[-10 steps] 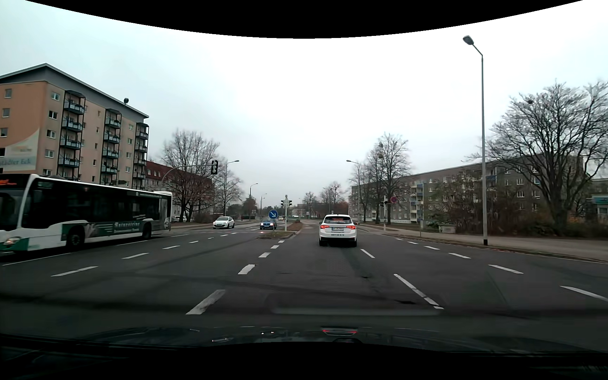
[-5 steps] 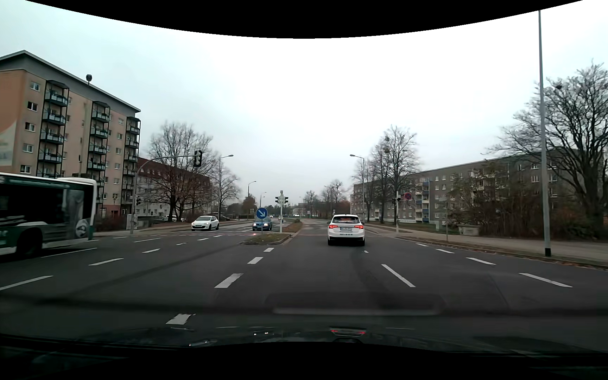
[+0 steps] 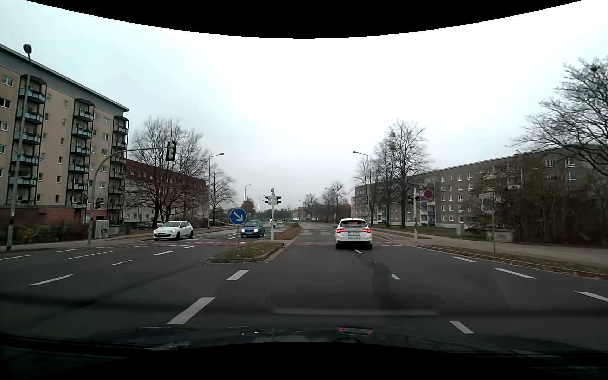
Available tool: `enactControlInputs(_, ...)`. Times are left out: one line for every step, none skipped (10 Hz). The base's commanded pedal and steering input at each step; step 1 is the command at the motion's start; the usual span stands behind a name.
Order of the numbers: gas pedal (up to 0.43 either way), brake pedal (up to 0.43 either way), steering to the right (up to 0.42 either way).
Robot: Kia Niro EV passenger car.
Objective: Follow the waypoints while adhering to traffic rules and regulations
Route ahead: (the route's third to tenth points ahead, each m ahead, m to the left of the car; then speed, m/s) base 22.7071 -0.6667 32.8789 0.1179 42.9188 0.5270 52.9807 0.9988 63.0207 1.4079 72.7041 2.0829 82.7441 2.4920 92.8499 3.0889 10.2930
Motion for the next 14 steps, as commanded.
enactControlInputs(0.287, 0.000, -0.002)
enactControlInputs(0.280, 0.000, -0.002)
enactControlInputs(0.268, 0.000, -0.002)
enactControlInputs(0.268, 0.000, -0.002)
enactControlInputs(0.268, 0.000, -0.002)
enactControlInputs(0.268, 0.000, -0.002)
enactControlInputs(0.268, 0.000, -0.002)
enactControlInputs(0.260, 0.000, -0.002)
enactControlInputs(0.248, 0.000, -0.002)
enactControlInputs(0.248, 0.000, 0.001)
enactControlInputs(0.240, 0.000, 0.003)
enactControlInputs(0.220, 0.000, 0.008)
enactControlInputs(0.220, 0.000, 0.012)
enactControlInputs(0.220, 0.000, 0.015)
